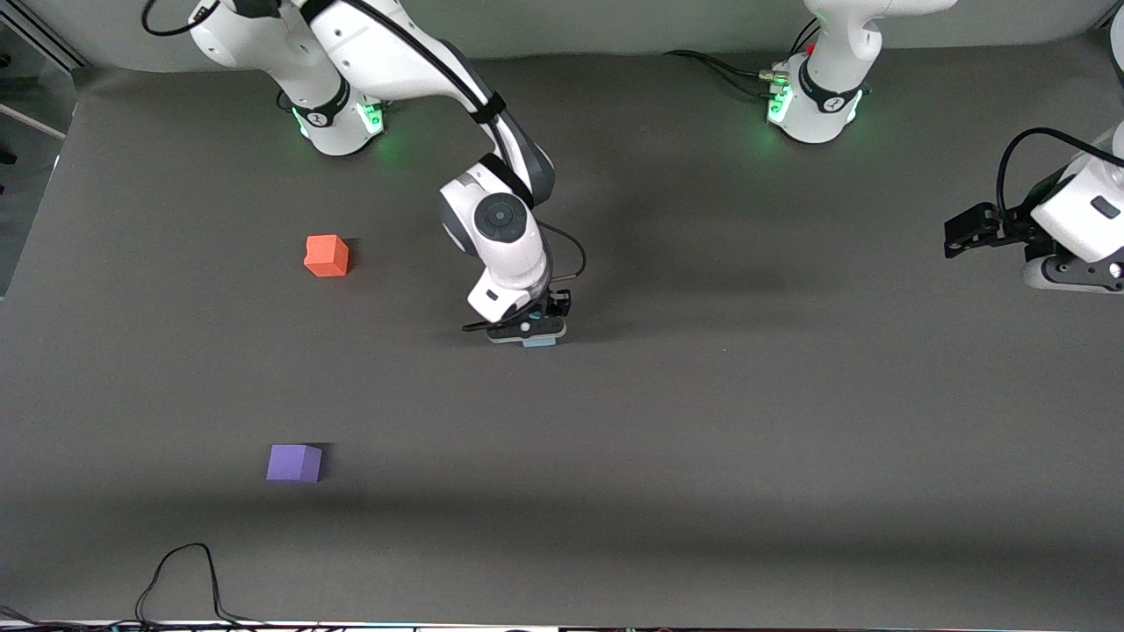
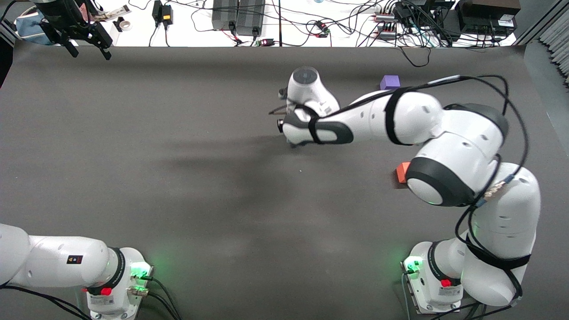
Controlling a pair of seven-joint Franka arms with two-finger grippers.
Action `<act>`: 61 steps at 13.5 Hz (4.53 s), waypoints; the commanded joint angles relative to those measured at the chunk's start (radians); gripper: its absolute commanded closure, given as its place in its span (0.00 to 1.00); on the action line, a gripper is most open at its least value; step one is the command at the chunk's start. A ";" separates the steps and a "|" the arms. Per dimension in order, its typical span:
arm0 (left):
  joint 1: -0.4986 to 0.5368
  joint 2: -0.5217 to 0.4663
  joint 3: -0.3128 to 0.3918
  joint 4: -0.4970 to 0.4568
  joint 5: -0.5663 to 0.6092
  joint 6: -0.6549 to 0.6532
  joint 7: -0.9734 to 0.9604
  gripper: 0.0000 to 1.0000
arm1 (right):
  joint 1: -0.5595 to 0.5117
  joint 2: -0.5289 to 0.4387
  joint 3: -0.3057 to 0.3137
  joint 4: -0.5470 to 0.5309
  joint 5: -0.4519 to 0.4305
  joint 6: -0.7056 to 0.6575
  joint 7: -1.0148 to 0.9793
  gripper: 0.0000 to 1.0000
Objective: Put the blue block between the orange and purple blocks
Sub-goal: 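Lower the right gripper and close it on the blue cube, then lift the blue cube with the right gripper and carry it past the orange cube, then move the blue cube between the orange and purple cubes and lower it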
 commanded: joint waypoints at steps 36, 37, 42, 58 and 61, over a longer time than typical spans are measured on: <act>-0.002 0.009 0.001 0.013 0.011 -0.001 0.002 0.00 | -0.985 -0.457 0.284 -0.328 -0.044 -0.229 -0.662 0.96; -0.002 0.009 0.001 0.013 0.011 -0.001 0.000 0.00 | -0.985 -0.432 0.267 -0.364 -0.044 -0.164 -0.697 0.96; -0.004 0.012 0.001 0.013 0.011 0.001 -0.029 0.00 | -0.983 -0.238 0.245 -0.382 -0.036 0.056 -0.717 0.96; 0.004 0.012 -0.001 0.010 0.011 0.004 0.008 0.00 | -0.912 -0.278 0.243 -0.373 -0.048 0.071 -0.619 0.00; 0.004 0.012 -0.001 0.010 0.005 0.004 0.012 0.00 | -0.911 -0.418 0.247 -0.264 -0.082 -0.190 -0.625 0.00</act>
